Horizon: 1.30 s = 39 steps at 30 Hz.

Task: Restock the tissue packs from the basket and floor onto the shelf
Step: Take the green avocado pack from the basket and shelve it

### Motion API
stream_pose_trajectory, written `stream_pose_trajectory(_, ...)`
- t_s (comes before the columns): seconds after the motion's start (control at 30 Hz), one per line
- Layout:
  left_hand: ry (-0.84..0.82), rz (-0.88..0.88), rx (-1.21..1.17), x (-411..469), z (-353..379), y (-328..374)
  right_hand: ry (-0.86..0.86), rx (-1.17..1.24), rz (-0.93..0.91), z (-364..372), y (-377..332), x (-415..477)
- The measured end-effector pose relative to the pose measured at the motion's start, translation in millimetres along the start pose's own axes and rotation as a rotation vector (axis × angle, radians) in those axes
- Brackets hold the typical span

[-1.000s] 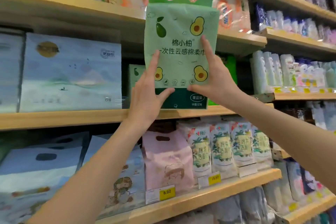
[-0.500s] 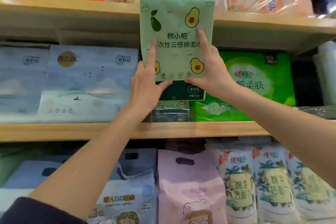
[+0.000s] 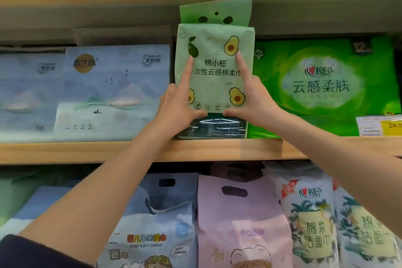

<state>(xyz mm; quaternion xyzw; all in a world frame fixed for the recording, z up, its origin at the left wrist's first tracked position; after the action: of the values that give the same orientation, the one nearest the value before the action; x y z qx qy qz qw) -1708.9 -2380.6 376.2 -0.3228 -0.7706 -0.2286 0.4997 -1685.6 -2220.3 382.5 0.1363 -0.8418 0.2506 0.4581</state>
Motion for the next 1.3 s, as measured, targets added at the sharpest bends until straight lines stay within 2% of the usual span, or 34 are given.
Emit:
stream_pose_trajectory(0.3, -0.251, -0.14, 0.146, 26, 10, -10, -0.257, -0.191, 0.116, 12, 6, 28)
stream_pose_trajectory(0.6, -0.407, -0.202, 0.202, 47, 44, -19, -0.34, -0.427, 0.186, 35, 29, 54)
stream_pose_trajectory(0.83, -0.452, -0.267, 0.197, 52, 49, -30, -0.376, -0.471, 0.201, 40, 29, 67)
stream_pose_trajectory(1.3, -0.435, -0.228, 0.16, 26, 24, -17, -0.33, -0.42, 0.254, 22, 17, 41)
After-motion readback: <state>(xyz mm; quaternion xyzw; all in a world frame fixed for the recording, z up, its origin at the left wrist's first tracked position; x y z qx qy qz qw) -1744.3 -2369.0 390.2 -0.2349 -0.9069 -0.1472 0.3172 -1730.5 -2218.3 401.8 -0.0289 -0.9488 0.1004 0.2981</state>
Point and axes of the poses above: each hand's wrist, its own x-axis towards the middle knuckle, its own z-axis out of the palm, y = z × x, the point moved 5 cm from there along x, towards the middle knuckle, and after that the axes turned 10 degrees about z, right-handed, at the moved point
